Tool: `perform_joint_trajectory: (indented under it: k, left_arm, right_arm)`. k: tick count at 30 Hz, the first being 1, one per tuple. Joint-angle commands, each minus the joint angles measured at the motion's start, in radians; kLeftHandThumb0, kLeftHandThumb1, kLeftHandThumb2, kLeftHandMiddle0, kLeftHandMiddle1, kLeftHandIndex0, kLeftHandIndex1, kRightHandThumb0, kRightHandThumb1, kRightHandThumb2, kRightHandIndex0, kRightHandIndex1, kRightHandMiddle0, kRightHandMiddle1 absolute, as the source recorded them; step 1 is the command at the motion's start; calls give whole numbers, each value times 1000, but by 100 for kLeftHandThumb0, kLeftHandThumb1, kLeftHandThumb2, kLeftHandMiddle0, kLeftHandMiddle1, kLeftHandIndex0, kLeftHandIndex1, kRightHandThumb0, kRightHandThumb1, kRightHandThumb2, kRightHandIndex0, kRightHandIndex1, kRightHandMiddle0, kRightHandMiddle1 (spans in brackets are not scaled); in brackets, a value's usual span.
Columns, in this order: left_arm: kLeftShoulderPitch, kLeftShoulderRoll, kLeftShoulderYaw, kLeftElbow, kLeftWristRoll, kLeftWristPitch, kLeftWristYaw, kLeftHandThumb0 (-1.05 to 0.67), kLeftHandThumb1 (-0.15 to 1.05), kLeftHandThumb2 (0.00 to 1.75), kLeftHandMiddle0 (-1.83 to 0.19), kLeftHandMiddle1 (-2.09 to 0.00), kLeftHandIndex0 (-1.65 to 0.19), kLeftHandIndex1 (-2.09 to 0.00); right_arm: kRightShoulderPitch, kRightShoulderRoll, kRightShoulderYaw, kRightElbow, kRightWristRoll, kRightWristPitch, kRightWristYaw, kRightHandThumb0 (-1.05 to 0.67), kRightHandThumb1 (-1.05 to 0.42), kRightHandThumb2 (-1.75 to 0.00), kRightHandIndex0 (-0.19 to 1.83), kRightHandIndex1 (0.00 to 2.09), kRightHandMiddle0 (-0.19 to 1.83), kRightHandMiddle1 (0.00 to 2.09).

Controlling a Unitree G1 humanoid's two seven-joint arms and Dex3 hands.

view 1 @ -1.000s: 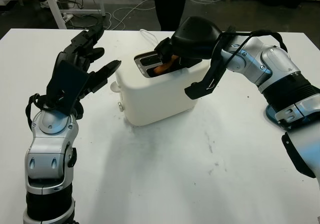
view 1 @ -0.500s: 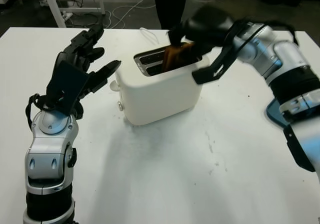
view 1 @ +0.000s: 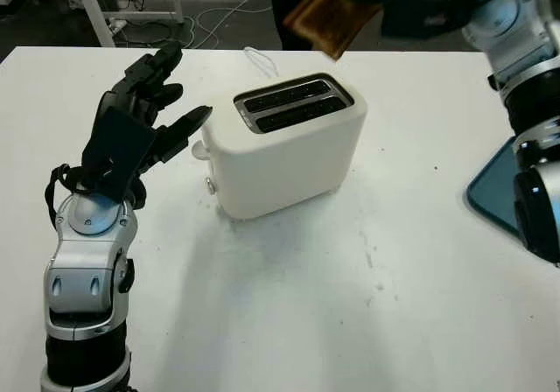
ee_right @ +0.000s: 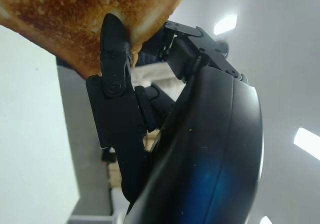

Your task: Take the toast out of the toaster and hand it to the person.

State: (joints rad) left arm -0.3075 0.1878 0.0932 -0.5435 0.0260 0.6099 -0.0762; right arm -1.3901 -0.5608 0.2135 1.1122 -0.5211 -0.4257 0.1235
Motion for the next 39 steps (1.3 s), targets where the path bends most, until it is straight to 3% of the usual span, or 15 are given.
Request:
perform_joint_trajectory:
  k: [1, 5, 8, 15, 18, 22, 27, 34, 39]
  left_arm:
    - [0, -1, 4, -4, -9, 5, 2, -41, 92, 15, 0, -80, -36, -2]
    - [2, 2, 4, -6, -6, 6, 1, -40, 92, 16, 0, -80, -36, -2]
    - [2, 6, 6, -6, -8, 8, -3, -40, 92, 16, 0, -80, -35, -2]
    - [1, 9, 5, -5, -9, 9, -6, -41, 92, 16, 0, -80, -36, -2]
    - [3, 13, 1, -3, 1, 4, -2, -42, 92, 15, 0, -81, -37, -2]
    - [4, 11, 1, -3, -2, 0, -2, -41, 92, 16, 0, -82, -37, -2]
    - [7, 13, -1, 0, -1, -8, -2, -42, 92, 16, 0, -82, -37, -2]
    - [3, 8, 4, -3, -11, 6, -4, -42, 92, 16, 0, -80, -35, -2]
    - [5, 11, 3, -4, -7, 9, -2, -43, 92, 16, 0, -81, -36, -2]
  right_arm:
    - [-12, -31, -23, 28, 29, 3, -42, -49, -92, -46, 108, 175, 82, 175]
    - [8, -55, -43, 91, 38, 3, -107, -47, -92, -47, 106, 175, 81, 175]
    - [22, -50, -59, 131, 50, 92, -147, -46, -92, -40, 100, 175, 76, 175]
    - [102, -15, -85, 180, 81, 213, -212, -18, -92, -34, 64, 175, 40, 174]
    - [130, 0, -90, 198, 95, 250, -208, -14, -92, -35, 33, 174, 34, 155]
    - [160, 19, -123, 209, 133, 274, -200, -12, -92, -38, 43, 174, 36, 146]
    - [194, 35, -162, 214, 180, 279, -182, -8, -92, -41, 56, 175, 22, 173]
    - [220, 51, -155, 219, 175, 291, -186, -22, -92, -33, 79, 175, 51, 175]
    - [222, 54, -150, 219, 171, 300, -188, -28, -92, -34, 78, 175, 46, 175]
